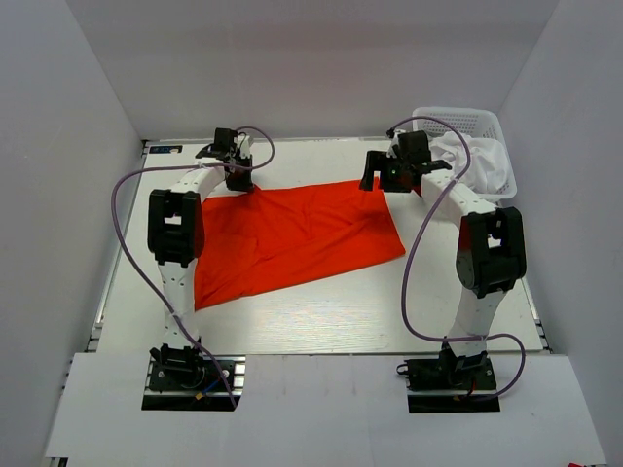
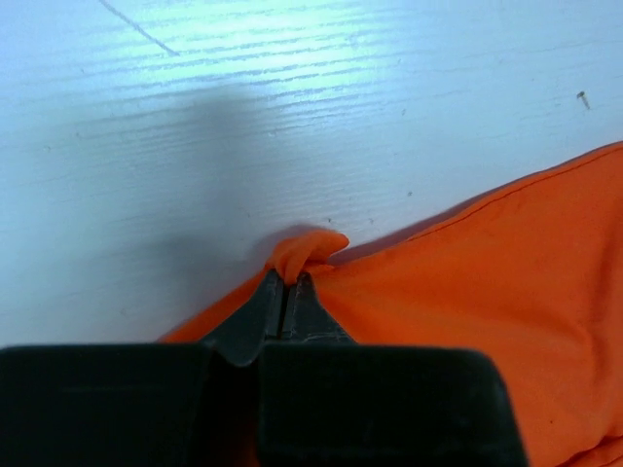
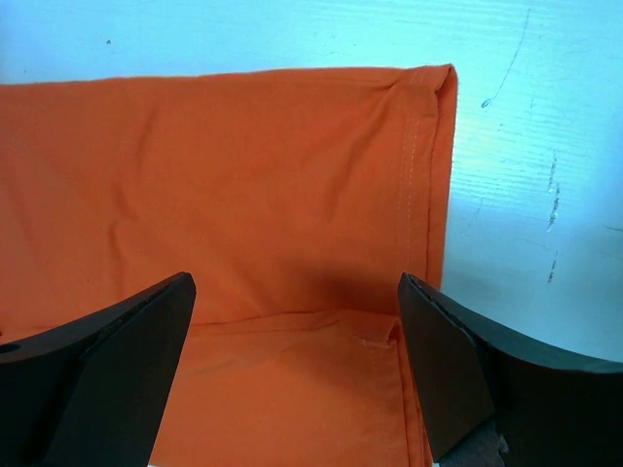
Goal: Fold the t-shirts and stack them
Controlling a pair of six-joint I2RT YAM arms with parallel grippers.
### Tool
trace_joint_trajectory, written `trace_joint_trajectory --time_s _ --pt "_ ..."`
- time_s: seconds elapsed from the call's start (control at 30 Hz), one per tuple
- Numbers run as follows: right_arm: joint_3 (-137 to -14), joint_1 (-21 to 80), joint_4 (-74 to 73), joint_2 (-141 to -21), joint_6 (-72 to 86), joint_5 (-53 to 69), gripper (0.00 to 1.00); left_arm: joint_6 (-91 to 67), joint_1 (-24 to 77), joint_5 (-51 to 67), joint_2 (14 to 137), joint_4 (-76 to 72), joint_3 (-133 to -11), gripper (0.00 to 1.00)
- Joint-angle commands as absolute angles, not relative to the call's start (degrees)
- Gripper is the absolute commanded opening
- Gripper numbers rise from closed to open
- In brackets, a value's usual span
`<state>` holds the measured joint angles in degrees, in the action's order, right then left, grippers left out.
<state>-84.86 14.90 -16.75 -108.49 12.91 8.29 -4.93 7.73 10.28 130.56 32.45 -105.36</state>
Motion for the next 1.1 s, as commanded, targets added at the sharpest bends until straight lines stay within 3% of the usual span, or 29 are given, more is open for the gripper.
trace_joint_trajectory --time_s 0.0,0.1,0.27,0.3,0.33,0.37,0.43,0.5,0.93,1.07 --pt "-82.80 14.41 -15.91 -107.84 12.40 11.24 0.90 -3.43 7.91 12.11 128.33 30.15 -107.67 0.00" --pt "-80.87 14.85 -14.59 -107.40 11.95 13.36 0.90 0.25 9.31 13.01 127.18 29.53 -108.54 0.00" --pt "-78.76 14.76 -13.71 -107.23 11.87 14.06 0.90 5.62 14.31 4.68 125.77 32.43 -110.83 0.03" --pt "-78.58 14.59 -13.80 -107.31 11.87 13.89 0.90 5.62 14.33 0.57 125.77 32.43 -110.83 0.10" --pt "-78.57 14.68 -13.80 -107.31 11.87 13.80 0.90 4.93 14.94 -0.95 125.77 32.95 -110.83 0.55" --pt "-78.40 14.68 -13.80 -107.49 11.69 13.62 0.90 2.57 14.94 -2.79 125.77 32.96 -110.31 0.75" --pt "-78.57 14.85 -14.15 -107.66 11.95 13.27 0.90 -1.73 14.07 -9.82 125.77 32.96 -109.78 0.92" --pt "-79.19 14.59 -14.41 -108.01 12.04 12.83 0.90 -7.27 12.32 -13.60 123.94 31.91 -108.38 1.00" --pt "-86.39 14.59 -18.89 -112.06 11.52 10.03 0.90 -7.13 3.44 -23.90 124.28 33.58 -105.23 1.00" --pt "-88.33 14.59 -20.13 -113.38 11.07 8.88 0.90 -2.56 2.02 -19.87 124.28 29.54 -101.96 0.95"
